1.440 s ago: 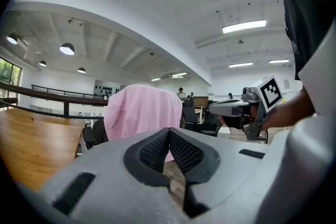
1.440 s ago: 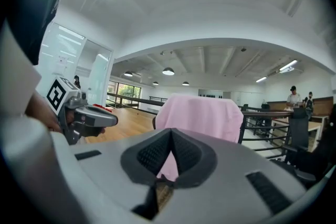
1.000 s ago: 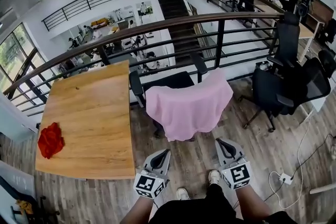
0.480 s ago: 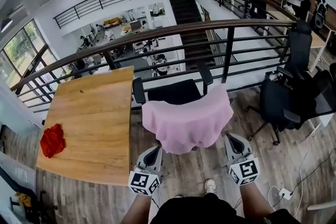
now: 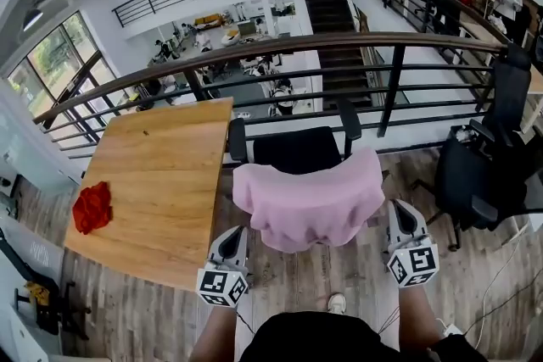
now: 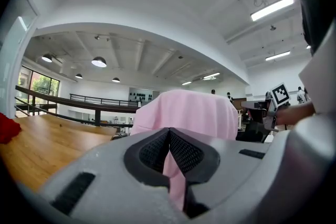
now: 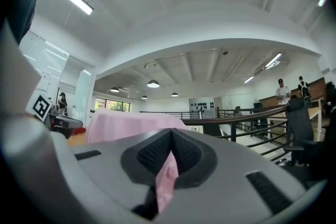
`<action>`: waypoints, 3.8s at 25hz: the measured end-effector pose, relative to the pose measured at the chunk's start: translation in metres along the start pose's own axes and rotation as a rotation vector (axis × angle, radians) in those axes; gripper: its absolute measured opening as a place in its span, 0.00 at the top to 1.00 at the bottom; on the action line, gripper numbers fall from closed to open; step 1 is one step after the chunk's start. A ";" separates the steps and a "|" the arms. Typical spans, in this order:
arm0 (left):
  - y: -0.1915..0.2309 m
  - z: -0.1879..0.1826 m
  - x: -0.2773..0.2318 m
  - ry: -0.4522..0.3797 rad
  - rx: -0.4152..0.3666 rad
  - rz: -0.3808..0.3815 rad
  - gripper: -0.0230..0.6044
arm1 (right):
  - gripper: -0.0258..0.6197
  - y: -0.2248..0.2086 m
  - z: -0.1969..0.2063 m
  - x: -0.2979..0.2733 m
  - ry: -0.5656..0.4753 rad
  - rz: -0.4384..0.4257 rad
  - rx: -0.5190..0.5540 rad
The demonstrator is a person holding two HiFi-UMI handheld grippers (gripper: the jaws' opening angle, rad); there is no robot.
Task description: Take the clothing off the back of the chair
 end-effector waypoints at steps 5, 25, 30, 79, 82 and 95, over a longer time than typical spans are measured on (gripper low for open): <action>0.002 0.001 -0.006 0.013 -0.019 -0.056 0.94 | 0.87 -0.014 0.010 -0.020 0.010 -0.072 -0.035; 0.046 0.027 -0.058 0.100 -0.007 -0.104 0.69 | 0.70 -0.042 0.056 -0.076 0.120 -0.299 -0.311; 0.044 0.034 -0.069 0.117 0.003 -0.033 0.56 | 0.65 -0.030 0.059 -0.082 0.142 -0.360 -0.323; 0.028 -0.093 -0.064 -0.190 -0.109 0.016 0.92 | 0.94 -0.022 -0.053 -0.077 -0.024 -0.148 0.048; 0.028 -0.107 -0.061 -0.217 -0.118 0.028 0.92 | 0.94 -0.017 -0.072 -0.072 -0.070 -0.142 0.063; 0.015 -0.158 -0.023 -0.316 -0.166 0.086 0.92 | 0.94 0.035 -0.131 -0.031 -0.213 -0.160 0.100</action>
Point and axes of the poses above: the fingertips, and each gripper's own axes: x backward along the fingers, y to its left, z out of its underside, the point moved 7 cm from there along x, backward along the fingers, and after that the axes turned 12 degrees about -y, right-handed, at the moved point
